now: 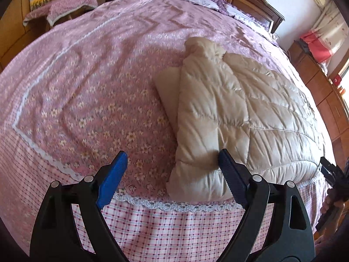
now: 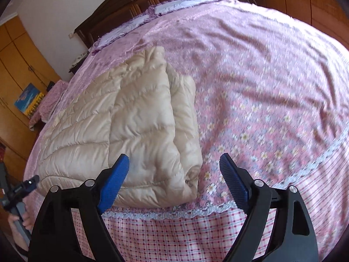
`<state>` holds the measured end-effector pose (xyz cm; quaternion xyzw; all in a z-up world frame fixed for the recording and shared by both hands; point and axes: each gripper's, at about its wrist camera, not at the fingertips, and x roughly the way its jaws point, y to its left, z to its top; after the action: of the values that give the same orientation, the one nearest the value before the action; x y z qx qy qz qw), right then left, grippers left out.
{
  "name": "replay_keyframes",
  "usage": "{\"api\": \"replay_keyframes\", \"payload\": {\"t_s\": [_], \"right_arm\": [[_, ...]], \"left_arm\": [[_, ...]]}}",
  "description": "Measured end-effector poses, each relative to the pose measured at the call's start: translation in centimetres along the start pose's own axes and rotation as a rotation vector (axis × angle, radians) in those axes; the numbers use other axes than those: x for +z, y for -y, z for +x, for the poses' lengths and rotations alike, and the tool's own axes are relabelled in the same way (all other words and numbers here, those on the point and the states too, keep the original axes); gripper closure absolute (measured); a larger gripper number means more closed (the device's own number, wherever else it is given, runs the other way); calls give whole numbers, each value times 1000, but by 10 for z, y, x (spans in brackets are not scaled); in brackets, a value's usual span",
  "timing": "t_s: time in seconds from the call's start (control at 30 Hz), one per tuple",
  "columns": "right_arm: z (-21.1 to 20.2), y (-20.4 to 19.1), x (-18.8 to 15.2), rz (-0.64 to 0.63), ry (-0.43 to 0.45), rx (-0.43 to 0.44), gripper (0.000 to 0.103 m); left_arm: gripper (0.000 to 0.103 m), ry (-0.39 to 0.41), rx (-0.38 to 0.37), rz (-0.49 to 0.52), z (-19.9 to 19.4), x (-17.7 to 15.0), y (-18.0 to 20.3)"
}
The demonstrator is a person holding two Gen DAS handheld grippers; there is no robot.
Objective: Fold large clothes
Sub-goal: 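Close both tools on the end of the jacket bundle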
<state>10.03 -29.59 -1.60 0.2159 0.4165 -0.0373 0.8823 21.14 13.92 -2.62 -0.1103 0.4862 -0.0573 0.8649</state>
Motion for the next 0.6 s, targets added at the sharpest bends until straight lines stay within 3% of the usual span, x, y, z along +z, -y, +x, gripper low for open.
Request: {"api": "replay_keyframes", "payload": {"t_s": [0.17,0.3,0.47,0.57,0.6], "right_arm": [[10,3,-3,29,-26,40,20],[21,10,-2,98,-59,93,19],[32,12,1,142,-72,143,18],[38,13,4,183,-77,203,26],[38,14,4,203,-70,212,39]], "left_arm": [[18,-17,-40,-36,9,0,-1],[18,-63,-188,-115,23,0,0],[19,-86,-266,-157,37,-4,9],[34,-85,-259,-142,39,-6,20],[47,-79,-260,-141,38,-6,23]]}}
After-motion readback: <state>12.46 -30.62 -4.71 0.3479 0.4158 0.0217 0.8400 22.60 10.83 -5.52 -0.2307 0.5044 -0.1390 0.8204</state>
